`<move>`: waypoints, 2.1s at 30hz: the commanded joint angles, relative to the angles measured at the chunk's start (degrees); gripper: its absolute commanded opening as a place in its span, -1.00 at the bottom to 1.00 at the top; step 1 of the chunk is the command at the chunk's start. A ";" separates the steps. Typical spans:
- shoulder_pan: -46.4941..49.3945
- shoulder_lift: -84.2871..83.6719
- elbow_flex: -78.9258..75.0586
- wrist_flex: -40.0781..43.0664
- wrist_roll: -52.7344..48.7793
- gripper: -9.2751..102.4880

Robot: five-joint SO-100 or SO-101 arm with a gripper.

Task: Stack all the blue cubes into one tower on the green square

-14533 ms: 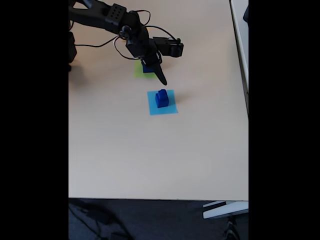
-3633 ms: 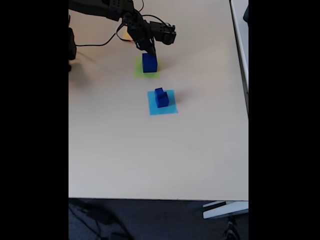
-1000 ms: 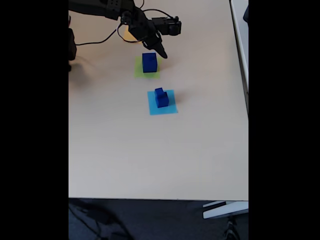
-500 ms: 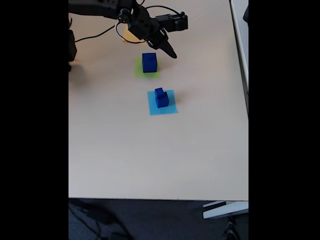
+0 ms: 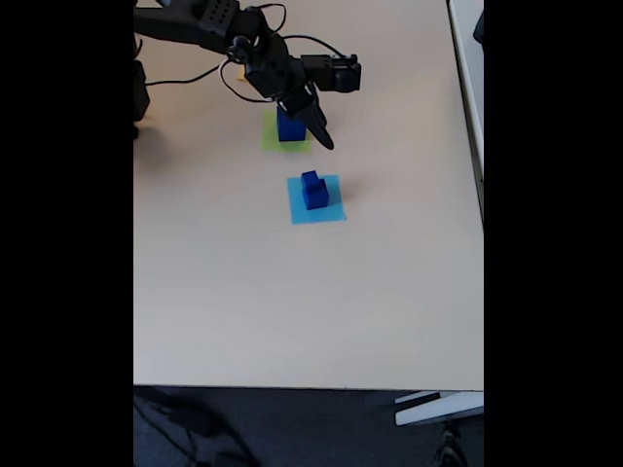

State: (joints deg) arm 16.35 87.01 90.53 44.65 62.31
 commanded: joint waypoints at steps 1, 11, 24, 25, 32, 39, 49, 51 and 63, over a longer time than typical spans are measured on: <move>0.70 0.09 -0.35 0.88 0.18 -0.22; 2.99 -4.39 0.26 0.88 0.18 -0.25; 5.01 -5.71 -0.53 0.88 -2.72 -0.27; 5.01 -5.89 -0.53 0.88 -2.72 -0.27; 5.54 -7.12 -0.79 0.53 -3.08 -0.28; 6.33 -8.35 -1.58 0.53 -4.04 -0.29; 7.29 -8.79 -2.64 0.53 -5.54 -0.29; 7.47 -8.96 -2.72 0.53 -5.62 -0.29; 7.82 -10.72 -4.83 0.88 -6.15 -0.29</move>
State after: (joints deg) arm 23.55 75.67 89.21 45.53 56.60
